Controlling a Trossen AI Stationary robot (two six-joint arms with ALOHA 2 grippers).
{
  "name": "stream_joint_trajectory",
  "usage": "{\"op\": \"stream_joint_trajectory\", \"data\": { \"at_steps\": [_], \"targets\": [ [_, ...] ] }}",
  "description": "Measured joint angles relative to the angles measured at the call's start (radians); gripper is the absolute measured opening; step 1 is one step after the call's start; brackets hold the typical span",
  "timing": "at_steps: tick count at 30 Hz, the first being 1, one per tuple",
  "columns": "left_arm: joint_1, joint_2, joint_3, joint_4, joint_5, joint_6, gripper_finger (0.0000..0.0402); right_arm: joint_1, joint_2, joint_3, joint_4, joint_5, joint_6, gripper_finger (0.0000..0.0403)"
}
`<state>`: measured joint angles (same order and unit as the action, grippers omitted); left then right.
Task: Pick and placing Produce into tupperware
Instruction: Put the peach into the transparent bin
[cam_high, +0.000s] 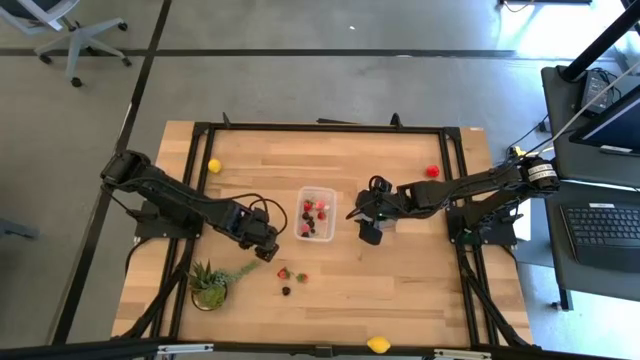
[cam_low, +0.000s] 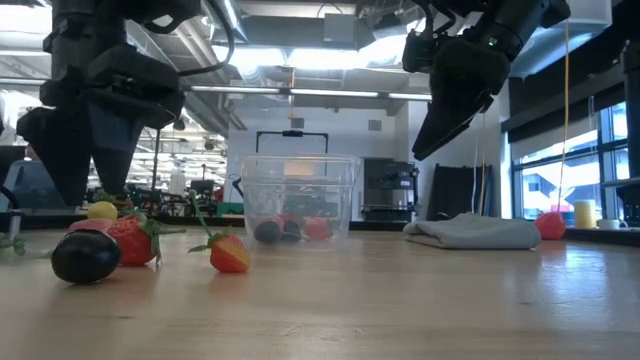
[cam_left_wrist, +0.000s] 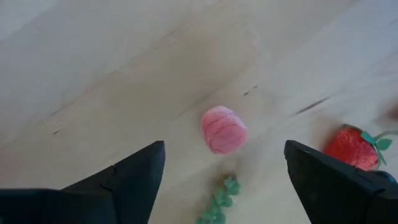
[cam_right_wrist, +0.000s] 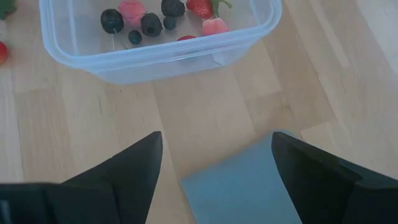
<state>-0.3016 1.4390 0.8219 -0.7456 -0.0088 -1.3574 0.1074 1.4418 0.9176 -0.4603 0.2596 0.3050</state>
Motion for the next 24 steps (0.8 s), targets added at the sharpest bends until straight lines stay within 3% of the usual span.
{"op": "stream_joint_trajectory", "data": {
  "at_steps": [12,16,24],
  "targets": [
    [0.0,0.085,0.0,0.013,0.017,0.025,0.0302,0.0,0.0,0.0,-0.001,0.0,0.0,0.0303],
    [0.0,0.125,0.0,0.086,0.021,0.033,0.0294,0.0,0.0,0.0,-0.001,0.0,0.0,0.0303],
    [0.0,0.175,0.005,0.097,0.037,0.033,0.0257,0.0,0.0,0.0,-0.001,0.0,0.0,0.0303]
  ]
}}
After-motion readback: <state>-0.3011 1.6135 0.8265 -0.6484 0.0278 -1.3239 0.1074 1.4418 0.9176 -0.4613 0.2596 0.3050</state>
